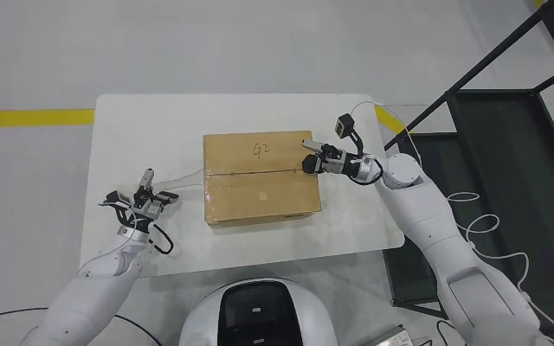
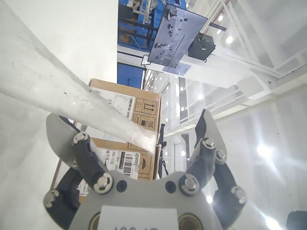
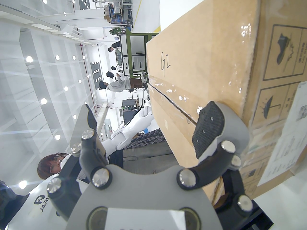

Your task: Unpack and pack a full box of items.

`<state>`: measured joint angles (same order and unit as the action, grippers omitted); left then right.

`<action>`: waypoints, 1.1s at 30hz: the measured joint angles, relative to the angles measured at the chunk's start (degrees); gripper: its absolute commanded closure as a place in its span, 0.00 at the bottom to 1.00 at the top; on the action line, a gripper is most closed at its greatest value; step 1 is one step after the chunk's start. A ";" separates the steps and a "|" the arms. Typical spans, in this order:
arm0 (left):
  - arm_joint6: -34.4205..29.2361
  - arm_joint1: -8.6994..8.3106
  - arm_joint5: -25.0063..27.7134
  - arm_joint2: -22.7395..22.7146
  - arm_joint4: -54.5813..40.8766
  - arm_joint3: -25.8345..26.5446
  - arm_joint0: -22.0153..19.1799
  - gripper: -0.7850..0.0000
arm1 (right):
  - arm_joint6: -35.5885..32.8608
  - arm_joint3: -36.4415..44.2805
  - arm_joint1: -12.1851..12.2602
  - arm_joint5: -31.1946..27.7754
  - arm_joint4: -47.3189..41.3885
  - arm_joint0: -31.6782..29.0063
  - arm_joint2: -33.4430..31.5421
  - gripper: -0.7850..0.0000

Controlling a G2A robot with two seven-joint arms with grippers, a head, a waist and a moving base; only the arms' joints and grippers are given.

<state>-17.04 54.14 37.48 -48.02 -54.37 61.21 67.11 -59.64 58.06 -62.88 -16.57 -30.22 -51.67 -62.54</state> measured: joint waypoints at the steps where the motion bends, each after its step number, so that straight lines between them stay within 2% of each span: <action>1: -0.16 0.37 -0.24 0.13 -0.06 -0.60 -0.20 0.00 | 0.00 0.00 0.00 0.00 0.00 0.00 0.00 0.00; 8: -1.06 2.18 -0.03 -0.18 -0.83 -3.21 -0.99 0.00 | 0.00 0.00 0.00 0.00 0.00 0.00 0.00 0.00; 9: -1.06 2.38 0.44 -0.33 -0.85 -3.46 -1.03 0.25 | 0.00 0.00 0.00 0.00 0.00 0.00 0.00 0.00; 10: -1.02 2.63 1.03 -0.56 -0.82 -3.77 -1.03 0.55 | 0.00 0.00 0.00 0.00 0.00 0.00 0.00 0.00; 11: -0.93 2.79 1.42 -0.75 -0.78 -3.98 -0.97 0.67 | 0.00 0.00 0.00 0.00 0.00 0.00 0.00 0.00; 13: -0.78 3.09 1.82 -1.21 -0.47 -4.36 -0.69 1.00 | 0.00 0.00 0.00 0.00 0.00 0.00 0.00 0.00; 20: -0.76 3.61 1.87 -3.29 0.86 -4.10 0.42 1.00 | 0.00 0.00 0.00 0.00 0.00 0.00 0.00 0.00; 24: -1.50 3.71 2.11 -4.69 1.05 -2.11 1.88 1.00 | 0.00 0.00 0.00 0.00 0.00 0.00 0.00 0.00; 29: -4.00 2.97 2.85 -8.43 1.50 3.56 5.00 1.00 | 0.00 0.00 0.00 0.00 0.00 0.00 0.00 0.00; 33: -4.99 2.12 3.58 -12.09 3.92 11.12 8.03 1.00 | 0.00 0.00 0.00 0.00 0.00 0.00 0.00 0.00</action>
<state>-22.03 56.26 41.06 -60.11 -50.45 72.33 75.14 -59.64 58.06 -62.88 -16.57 -30.22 -51.67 -62.54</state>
